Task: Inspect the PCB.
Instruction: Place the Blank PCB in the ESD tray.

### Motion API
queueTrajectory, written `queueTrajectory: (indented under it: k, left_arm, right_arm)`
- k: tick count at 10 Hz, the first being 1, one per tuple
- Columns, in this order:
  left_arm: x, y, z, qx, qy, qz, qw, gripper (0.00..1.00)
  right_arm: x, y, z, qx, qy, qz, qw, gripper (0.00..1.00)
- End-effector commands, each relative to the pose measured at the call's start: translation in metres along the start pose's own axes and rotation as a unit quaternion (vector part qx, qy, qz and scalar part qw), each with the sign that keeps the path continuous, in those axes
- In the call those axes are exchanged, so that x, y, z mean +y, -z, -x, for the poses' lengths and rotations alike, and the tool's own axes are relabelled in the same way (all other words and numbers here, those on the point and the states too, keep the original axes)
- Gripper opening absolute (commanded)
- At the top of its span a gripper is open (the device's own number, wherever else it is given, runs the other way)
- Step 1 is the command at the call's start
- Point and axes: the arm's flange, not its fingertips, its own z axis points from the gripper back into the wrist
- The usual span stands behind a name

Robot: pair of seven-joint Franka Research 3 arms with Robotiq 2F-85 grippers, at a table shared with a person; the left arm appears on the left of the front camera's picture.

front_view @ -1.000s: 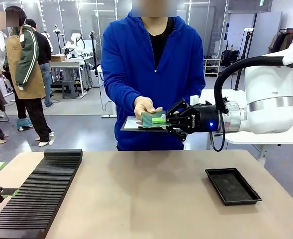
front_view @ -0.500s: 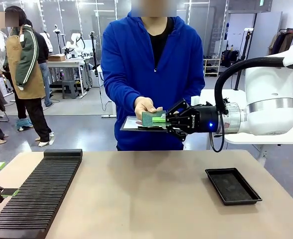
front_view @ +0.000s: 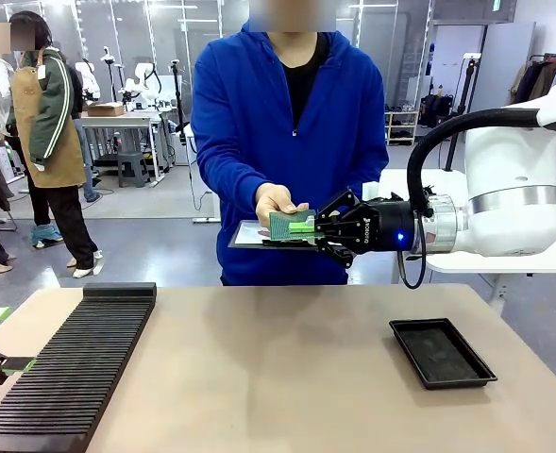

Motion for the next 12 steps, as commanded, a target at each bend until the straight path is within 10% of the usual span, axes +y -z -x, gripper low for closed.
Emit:
queueTrajectory:
  k: [1, 12]
  left_arm:
    - [-0.0009, -0.0008, 0.0007, 0.003, 0.0, 0.001, 1.0, 1.0]
    - [-0.0009, -0.0008, 0.0007, 0.003, 0.0, 0.001, 1.0, 1.0]
  right_arm:
    - [0.0021, 0.0004, -0.0002, 0.004, -0.001, 0.002, 1.0, 0.0]
    - [0.0021, 0.0004, -0.0002, 0.004, -0.001, 0.002, 1.0, 0.0]
